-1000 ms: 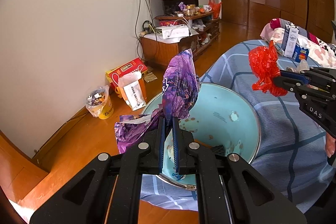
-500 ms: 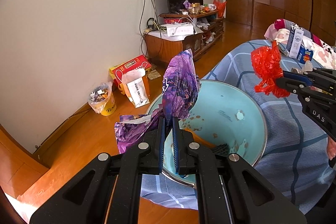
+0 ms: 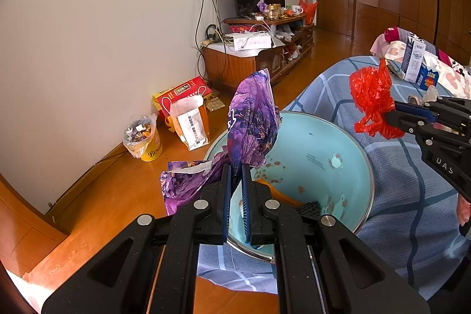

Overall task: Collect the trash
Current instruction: 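Carry the purple wrapper and red bag over the bin and open both tools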

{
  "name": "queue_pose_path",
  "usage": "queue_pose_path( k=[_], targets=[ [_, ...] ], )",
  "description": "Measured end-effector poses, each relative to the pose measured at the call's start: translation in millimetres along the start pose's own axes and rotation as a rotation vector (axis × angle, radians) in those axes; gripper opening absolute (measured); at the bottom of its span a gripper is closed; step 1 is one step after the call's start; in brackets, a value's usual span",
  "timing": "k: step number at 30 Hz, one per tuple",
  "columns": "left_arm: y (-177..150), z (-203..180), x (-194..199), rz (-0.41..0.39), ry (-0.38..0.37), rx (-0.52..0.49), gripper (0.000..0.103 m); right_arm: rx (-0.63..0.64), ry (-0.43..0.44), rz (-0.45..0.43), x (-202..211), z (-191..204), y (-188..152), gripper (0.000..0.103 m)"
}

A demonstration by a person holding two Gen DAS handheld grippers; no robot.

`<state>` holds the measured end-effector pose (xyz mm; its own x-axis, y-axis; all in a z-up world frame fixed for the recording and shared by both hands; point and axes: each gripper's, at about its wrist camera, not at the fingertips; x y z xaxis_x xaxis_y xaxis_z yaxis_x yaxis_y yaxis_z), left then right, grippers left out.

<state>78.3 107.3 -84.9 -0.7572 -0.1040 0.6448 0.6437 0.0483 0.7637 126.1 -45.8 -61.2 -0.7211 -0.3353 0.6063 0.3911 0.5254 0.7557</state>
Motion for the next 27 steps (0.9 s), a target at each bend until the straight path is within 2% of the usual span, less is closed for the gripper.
queue_pose_path(
  k=[27],
  targets=[
    [-1.5, -3.7, -0.7, 0.012, -0.018, -0.003, 0.008, 0.021, 0.024, 0.005, -3.7, 9.5, 1.6, 0.011]
  ],
)
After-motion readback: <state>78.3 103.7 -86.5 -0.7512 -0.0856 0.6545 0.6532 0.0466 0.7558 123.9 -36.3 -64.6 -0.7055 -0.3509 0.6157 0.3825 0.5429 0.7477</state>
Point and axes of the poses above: each gripper's, at about its wrist camera, not at the fingertips, and x roughly against the way its jaws point, z to its left, y to its top, and after that the axes turned 6 degrees about x, right-handed
